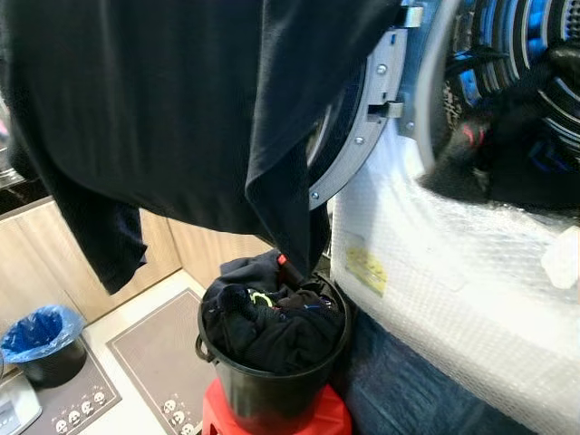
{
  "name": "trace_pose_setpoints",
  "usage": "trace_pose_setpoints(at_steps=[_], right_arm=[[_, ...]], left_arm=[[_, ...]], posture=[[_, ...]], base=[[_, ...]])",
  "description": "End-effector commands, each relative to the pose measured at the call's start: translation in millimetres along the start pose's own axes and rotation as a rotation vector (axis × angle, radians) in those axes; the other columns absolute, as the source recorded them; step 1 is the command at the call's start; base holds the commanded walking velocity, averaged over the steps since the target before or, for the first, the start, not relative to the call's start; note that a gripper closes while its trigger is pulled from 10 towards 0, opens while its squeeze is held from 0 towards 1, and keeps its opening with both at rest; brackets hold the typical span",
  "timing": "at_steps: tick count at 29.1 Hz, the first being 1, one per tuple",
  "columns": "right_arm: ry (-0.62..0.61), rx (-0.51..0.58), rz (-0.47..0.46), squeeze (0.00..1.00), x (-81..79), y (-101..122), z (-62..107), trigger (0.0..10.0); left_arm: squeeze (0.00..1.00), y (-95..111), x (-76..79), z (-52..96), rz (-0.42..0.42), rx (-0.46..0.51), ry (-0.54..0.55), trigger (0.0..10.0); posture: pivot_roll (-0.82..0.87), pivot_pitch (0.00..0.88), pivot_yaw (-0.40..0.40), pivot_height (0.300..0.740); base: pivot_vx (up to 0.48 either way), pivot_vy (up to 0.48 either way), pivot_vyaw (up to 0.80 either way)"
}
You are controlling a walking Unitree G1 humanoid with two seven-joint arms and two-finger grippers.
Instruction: Clothes washing
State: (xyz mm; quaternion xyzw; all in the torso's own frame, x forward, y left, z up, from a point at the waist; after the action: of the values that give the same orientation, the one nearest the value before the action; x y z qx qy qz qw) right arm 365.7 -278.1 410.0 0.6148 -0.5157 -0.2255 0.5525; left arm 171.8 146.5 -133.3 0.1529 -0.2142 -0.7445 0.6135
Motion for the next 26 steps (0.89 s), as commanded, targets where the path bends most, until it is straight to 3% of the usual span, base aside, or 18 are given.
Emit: trace_pose_setpoints(at_steps=[1,7,11,13,15,20,24,25,26], right_arm=[[-0.134,-0.071,0.002,0.00,14.4,-3.9,-9.2,10.0],[-0.406,-0.175,0.015,0.00,44.7,-6.4,-13.5,10.0],[-0.716,-0.268,0.088,0.00,73.6,-5.3,1.0,10.0],[-0.814,-0.287,0.119,0.00,81.0,-2.1,5.7,10.0],[-1.013,-0.318,0.129,0.00,94.8,2.3,22.5,10.0],[-1.233,-0.370,0.127,0.00,107.7,-0.8,47.5,10.0],[-1.264,-0.388,0.113,0.00,108.1,-3.9,50.5,10.0],[-1.253,-0.394,0.101,1.00,104.3,-5.2,44.1,10.0],[-1.253,-0.394,0.101,1.00,104.3,-5.2,44.1,10.0]], left_arm=[[0.00,-22.3,2.0,3.0,0.009,-0.080,-0.009,10.0],[0.00,-24.1,5.5,3.1,0.020,-0.080,-0.018,10.0],[0.00,-26.6,8.0,3.5,0.025,-0.083,-0.025,10.0],[0.00,-27.7,8.7,3.7,0.027,-0.084,-0.027,10.0],[0.00,-29.4,9.9,4.0,0.031,-0.086,-0.030,10.0],[0.00,-30.3,10.8,4.2,0.036,-0.084,-0.031,10.0],[0.00,-30.3,10.2,4.3,0.039,-0.082,-0.026,10.0],[0.00,-30.3,9.1,4.5,0.041,-0.081,-0.023,10.0],[0.00,-30.3,9.1,4.5,0.041,-0.081,-0.023,10.0]], posture=[[-0.12,0.000,0.011,0.740],[-0.13,0.000,0.006,0.740],[-0.13,0.000,0.003,0.740],[-0.13,0.000,0.003,0.740],[-0.13,0.000,-0.001,0.740],[-0.11,0.000,-0.003,0.740],[-0.11,0.000,-0.003,0.740],[-0.11,0.000,-0.001,0.740],[-0.11,0.000,-0.001,0.740]], base=[[0.000,0.000,0.00],[0.000,0.000,0.00],[0.000,0.000,0.00],[0.000,0.000,0.00],[0.000,0.000,0.00],[0.000,0.000,0.00],[0.000,0.000,0.00],[0.000,0.000,0.00],[0.000,0.000,0.00]])
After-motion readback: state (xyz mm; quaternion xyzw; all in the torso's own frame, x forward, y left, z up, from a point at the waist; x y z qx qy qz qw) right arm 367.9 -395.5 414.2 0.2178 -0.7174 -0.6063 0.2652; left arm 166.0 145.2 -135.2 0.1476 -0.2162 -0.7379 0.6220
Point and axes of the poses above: a point about 5 cm out from each wrist's last joint towards the gripper, its own z axis pointing back from the gripper into the wrist, its own y axis along the axis of the wrist's last joint, x = y × z, the point moved 4 cm from there along -z, pointing out of the wrist towards the gripper, and after that the axes turned 12 degrees about z, right-handed, at the moved point
